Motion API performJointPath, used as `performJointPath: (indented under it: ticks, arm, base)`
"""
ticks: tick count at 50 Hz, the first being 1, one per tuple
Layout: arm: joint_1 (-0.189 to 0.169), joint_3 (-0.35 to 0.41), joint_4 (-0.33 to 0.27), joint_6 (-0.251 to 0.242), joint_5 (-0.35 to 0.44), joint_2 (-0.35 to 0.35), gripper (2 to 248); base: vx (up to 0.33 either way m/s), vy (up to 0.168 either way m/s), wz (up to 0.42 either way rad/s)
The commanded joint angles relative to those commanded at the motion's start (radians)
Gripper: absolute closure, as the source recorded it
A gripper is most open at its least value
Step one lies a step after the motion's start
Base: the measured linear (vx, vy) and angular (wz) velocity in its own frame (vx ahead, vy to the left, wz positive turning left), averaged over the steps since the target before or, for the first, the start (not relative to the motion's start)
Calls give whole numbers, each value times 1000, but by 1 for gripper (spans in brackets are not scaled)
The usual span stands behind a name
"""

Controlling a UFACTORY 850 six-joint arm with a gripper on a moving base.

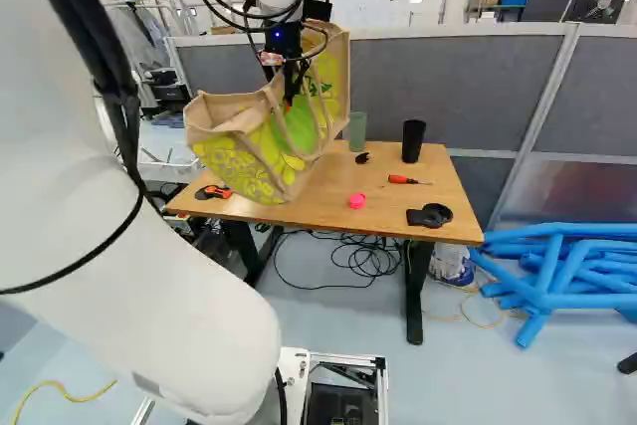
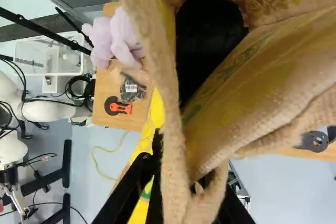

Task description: Pick up the bag on the ground and place it on the table

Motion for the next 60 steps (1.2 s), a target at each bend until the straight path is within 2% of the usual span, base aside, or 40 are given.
performJointPath:
  ticks: [24,46,60]
  arm:
    - [-31,-14,0,0,0,-82,229]
    - [-22,-105,0,0,0,-224,229]
    - [-16,-164,0,0,0,-279,229]
  base:
    - [0,0,0]
    - [0,0,0]
    - [0,0,0]
